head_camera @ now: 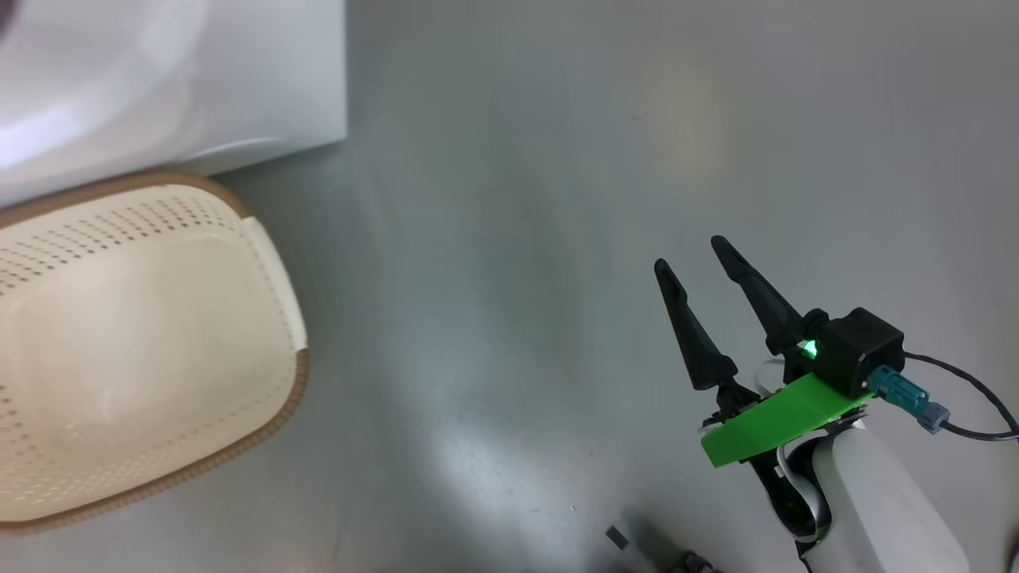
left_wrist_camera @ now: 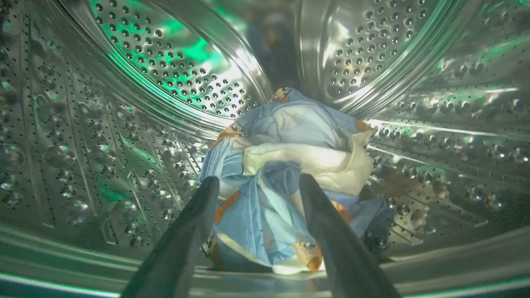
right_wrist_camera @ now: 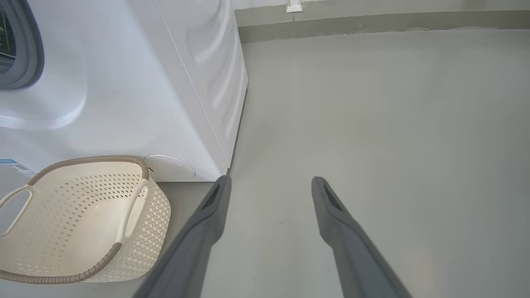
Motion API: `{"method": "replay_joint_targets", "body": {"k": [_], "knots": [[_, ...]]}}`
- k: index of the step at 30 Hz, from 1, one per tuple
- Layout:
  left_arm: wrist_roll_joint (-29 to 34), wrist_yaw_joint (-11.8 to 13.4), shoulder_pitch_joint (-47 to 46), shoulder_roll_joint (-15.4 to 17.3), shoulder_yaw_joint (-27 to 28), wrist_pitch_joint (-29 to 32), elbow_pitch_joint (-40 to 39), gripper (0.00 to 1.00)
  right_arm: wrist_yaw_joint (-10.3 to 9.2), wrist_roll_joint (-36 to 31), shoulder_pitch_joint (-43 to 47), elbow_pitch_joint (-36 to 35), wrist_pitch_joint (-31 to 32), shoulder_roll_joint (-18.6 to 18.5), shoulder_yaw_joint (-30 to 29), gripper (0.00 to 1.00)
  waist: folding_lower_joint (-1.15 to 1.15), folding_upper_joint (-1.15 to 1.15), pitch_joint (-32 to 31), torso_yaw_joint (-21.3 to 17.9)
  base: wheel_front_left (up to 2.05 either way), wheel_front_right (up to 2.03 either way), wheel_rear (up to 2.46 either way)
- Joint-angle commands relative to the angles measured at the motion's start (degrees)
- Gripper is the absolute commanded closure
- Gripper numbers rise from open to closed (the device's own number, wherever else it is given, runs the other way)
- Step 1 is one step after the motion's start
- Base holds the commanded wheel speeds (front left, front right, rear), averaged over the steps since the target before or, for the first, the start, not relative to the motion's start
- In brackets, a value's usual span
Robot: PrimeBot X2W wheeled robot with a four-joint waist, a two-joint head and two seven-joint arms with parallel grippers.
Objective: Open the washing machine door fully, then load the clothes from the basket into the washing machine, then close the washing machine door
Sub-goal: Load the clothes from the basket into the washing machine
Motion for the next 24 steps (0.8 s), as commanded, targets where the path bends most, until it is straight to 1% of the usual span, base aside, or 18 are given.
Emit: {"method": "replay_joint_targets", "body": {"k": [1, 5, 12, 16, 20, 24], "knots": [[-0.30, -0.22, 1.68, 2.08, -0.15, -0.66, -0.98, 0.00, 0.09, -0.37, 2.04, -0.82, -0.68, -0.71, 0.68, 0.00, 0.00, 0.00, -2.49, 2.24, 0.00, 0.00, 0.00], [-1.28, -1.79, 6.02, 1.32, -0.14, -1.44, -0.86, 0.00, 0.09, -0.58, 2.64, -0.51, -0.68, -1.02, 0.98, 0.00, 0.00, 0.00, -5.07, 3.88, 0.00, 0.00, 0.00], [-3.26, -4.41, 13.77, 0.34, 0.29, -4.49, -0.77, 0.00, 0.09, -0.96, 3.81, 0.27, -0.68, -1.89, 1.97, 0.00, 0.00, 0.00, -10.23, 5.85, 0.00, 0.00, 0.00], [-4.90, -5.68, 18.92, -1.03, 1.00, -6.09, -0.79, 0.00, 0.09, -1.04, 4.76, 0.75, -0.68, -2.01, 2.10, 0.00, 0.00, 0.00, -13.70, 6.85, 0.00, 0.00, 0.00], [-6.50, -6.80, 24.89, -3.10, 1.66, -7.07, -1.93, 0.00, 0.09, -1.33, 6.35, 1.34, -0.68, -2.45, 2.29, 0.00, 0.00, 0.00, -17.52, 7.90, 0.00, 0.00, 0.00], [-7.75, -7.27, 31.76, -5.07, 2.49, -7.34, -6.48, 0.00, 0.09, -1.63, 8.09, 1.73, -0.68, -3.03, 1.99, 0.00, 0.00, 0.00, -21.48, 9.11, 0.00, 0.00, 0.00]]}}
